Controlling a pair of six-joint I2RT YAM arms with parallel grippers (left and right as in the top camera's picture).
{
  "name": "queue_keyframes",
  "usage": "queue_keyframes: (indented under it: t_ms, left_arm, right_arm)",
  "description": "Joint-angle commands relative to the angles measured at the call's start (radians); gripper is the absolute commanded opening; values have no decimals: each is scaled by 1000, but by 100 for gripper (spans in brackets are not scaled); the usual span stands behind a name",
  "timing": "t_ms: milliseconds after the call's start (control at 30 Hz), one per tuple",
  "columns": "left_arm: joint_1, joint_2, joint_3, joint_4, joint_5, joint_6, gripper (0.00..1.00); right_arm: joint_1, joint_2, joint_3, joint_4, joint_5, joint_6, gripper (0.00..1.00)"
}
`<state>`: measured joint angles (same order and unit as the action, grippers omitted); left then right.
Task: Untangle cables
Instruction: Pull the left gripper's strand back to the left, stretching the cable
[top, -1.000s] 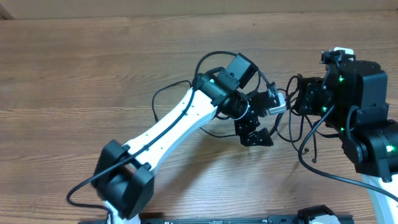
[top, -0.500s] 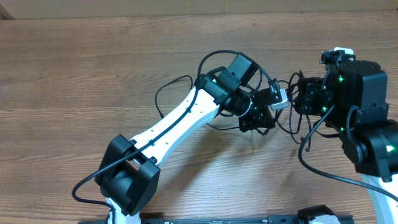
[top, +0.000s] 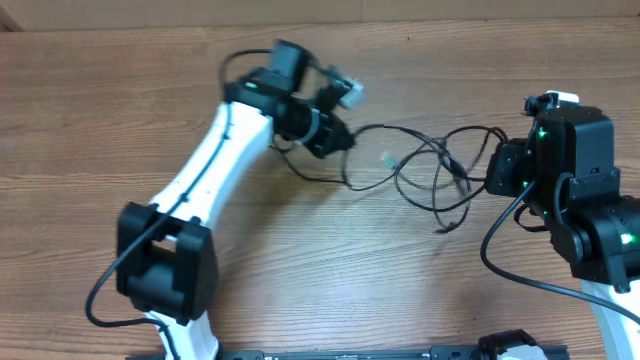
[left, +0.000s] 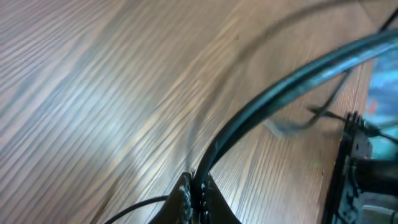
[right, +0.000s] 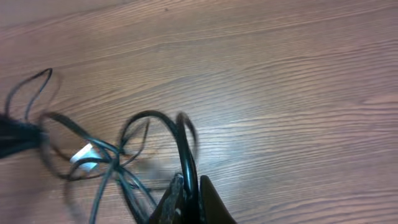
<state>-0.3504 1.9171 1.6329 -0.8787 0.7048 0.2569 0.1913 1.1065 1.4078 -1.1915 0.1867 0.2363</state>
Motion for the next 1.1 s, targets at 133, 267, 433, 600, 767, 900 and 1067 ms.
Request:
queue_keyframes:
  t_ms: [133, 267, 433, 600, 767, 900, 1067]
  left_arm:
    - [167, -92, 6, -103, 28, 14, 4]
    - [251, -139, 6, -143, 27, 36, 4]
    - [366, -217, 6, -170, 19, 35, 4]
    - [481, -293, 6, -193, -12, 36, 4]
    - [581, -356, 6, -223, -64, 35, 4]
    - [658, -399, 6, -240, -80, 35, 4]
    - [697, -425, 6, -240, -79, 35, 4]
  right_arm:
    - [-2, -4, 13, -38, 212, 117, 4]
    - [-2, -4, 13, -70, 303, 196, 4]
    - [-2, -4, 13, -110, 424, 326, 4]
    - [-2, -3, 13, -124, 473, 367, 4]
    - [-13, 4, 13, -146, 547, 383, 4]
    - [-68, 15, 13, -172, 602, 418, 4]
    - [-152, 39, 13, -171, 597, 419, 4]
